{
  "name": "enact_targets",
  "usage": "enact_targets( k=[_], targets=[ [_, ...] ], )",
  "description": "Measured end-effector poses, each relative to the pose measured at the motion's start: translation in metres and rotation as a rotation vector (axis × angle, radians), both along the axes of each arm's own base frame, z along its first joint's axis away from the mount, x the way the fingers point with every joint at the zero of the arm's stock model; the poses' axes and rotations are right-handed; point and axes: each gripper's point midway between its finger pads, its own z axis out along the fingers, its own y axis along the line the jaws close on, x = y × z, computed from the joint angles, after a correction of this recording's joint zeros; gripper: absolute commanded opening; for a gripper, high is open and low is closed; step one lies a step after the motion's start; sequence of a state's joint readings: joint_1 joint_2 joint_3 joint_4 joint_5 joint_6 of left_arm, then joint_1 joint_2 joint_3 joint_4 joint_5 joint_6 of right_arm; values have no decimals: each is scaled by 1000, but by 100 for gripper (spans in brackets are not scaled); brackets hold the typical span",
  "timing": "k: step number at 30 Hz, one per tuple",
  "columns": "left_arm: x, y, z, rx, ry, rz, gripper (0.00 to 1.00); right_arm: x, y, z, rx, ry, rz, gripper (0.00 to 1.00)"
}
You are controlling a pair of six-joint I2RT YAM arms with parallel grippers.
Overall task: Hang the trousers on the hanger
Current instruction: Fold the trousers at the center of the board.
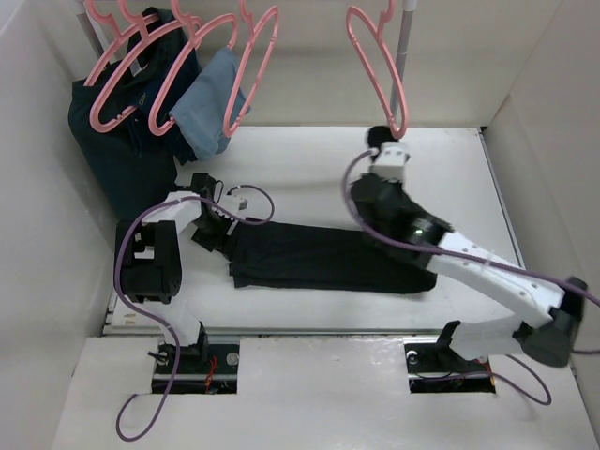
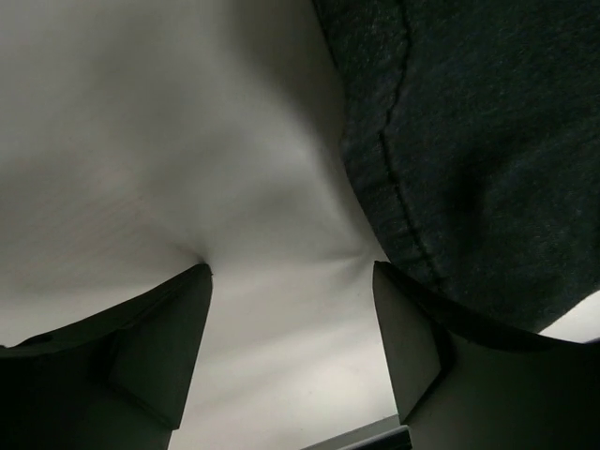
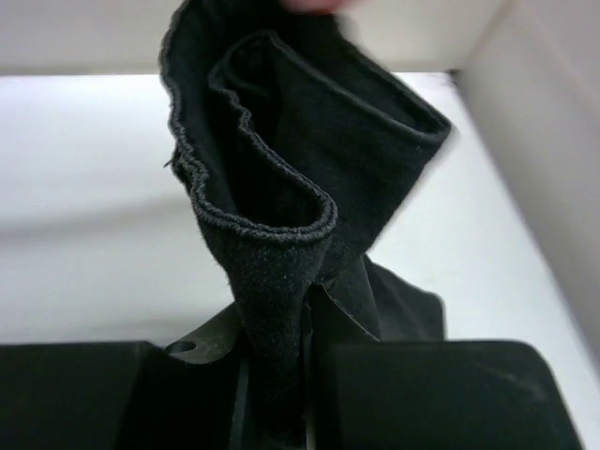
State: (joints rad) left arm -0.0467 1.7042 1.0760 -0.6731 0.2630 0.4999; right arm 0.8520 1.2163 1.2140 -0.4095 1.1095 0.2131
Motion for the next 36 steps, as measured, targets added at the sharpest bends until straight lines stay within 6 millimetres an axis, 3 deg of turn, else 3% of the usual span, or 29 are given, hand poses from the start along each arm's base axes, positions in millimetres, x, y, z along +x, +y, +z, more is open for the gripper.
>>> enact_targets(
  k=[2, 5, 8, 12, 15, 19, 23, 29, 33, 36],
  targets=[
    [-2, -1, -6, 4, 16, 2, 63, -4, 53, -6, 6, -2, 68, 0],
    [-1, -2, -7, 1, 9, 4, 63, -9, 115, -19, 51, -6, 134, 0],
    [-1, -2, -7, 2, 4, 5, 63, -7, 160, -39, 100, 15, 170, 0],
    [-1, -1, -7, 2, -5, 7, 63, 8, 205, -77, 109, 54, 169, 0],
    [0, 0, -8, -1, -10, 14, 63, 8, 229, -117, 57, 101, 182, 0],
    [0, 1, -8, -15, -11, 31, 63, -19, 253, -149, 14, 161, 269, 0],
    [1, 2, -8, -31, -10, 46, 63, -37, 271, -149, 13, 167, 343, 0],
    [2, 1, -7, -49, -7, 61, 63, -41, 291, -146, 3, 174, 435, 0],
    [3, 2, -7, -67, 5, 79, 63, -46, 307, -164, -35, 222, 524, 0],
    [3, 1, -7, -71, 10, 81, 54, -56, 317, -180, -106, 242, 583, 0]
  ],
)
